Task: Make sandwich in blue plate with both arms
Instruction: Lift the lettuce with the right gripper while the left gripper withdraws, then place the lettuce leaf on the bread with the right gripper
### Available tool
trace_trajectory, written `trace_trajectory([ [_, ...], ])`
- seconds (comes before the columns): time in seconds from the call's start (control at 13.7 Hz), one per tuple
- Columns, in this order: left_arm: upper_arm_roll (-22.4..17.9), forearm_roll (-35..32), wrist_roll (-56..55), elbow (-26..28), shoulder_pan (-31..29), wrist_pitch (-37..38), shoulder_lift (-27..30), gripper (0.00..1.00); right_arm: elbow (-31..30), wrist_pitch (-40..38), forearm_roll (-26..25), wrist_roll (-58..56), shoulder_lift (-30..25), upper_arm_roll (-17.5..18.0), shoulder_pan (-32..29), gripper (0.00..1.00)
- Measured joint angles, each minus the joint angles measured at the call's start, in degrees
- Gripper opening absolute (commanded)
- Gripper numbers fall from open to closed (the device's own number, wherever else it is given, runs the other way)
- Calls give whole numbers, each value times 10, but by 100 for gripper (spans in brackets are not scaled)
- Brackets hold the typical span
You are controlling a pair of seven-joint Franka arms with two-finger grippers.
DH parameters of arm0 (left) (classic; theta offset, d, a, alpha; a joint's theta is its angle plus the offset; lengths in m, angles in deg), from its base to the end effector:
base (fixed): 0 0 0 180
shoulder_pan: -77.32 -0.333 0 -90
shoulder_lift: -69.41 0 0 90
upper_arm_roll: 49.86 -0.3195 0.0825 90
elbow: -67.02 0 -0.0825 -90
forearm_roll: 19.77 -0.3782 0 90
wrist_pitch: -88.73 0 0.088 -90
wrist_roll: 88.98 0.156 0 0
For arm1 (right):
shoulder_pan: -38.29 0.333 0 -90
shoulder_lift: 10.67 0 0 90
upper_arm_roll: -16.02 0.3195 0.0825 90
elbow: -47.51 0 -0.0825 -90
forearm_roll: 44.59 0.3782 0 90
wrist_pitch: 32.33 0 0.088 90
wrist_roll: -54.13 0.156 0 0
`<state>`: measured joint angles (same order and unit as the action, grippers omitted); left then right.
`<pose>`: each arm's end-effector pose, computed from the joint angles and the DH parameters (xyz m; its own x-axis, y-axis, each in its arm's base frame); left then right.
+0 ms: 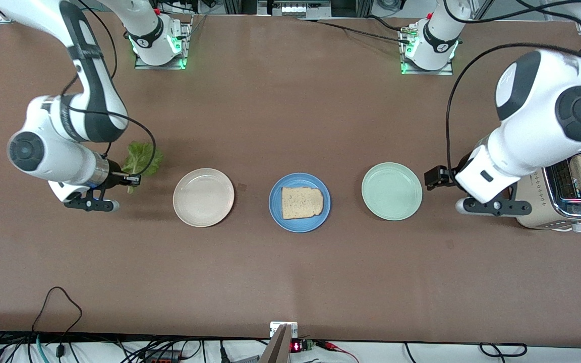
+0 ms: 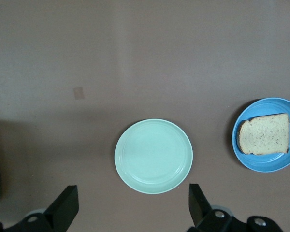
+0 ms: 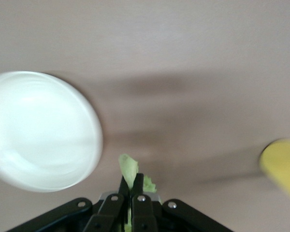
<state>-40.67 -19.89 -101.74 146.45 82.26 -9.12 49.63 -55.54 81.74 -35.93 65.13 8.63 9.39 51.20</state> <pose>0.6394 -0.1467 0.4711 0.9994 -0.0161 -0.0306 -0.0147 -0.9988 0.0464 0.6066 0.0860 0.3093 0.9771 -0.1429 -0.1579 -0.1541 -0.9862 -0.0605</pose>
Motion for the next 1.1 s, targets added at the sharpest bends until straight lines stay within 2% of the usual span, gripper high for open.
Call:
trace_trajectory([
  [0.22,2,0,-5,-5,1,34,35,100,30,-16,19,135,1,4,50,0],
  [0.37,2,0,-17,-5,1,44,52,100,46,-3,43,244,22,6,95,0],
  [0.66,-3,0,-25,-4,-4,76,61,100,108,55,82,434,100,7,174,0],
  [1.1,-10,-1,22,5,-64,69,60,100,186,162,162,613,205,7,223,0],
])
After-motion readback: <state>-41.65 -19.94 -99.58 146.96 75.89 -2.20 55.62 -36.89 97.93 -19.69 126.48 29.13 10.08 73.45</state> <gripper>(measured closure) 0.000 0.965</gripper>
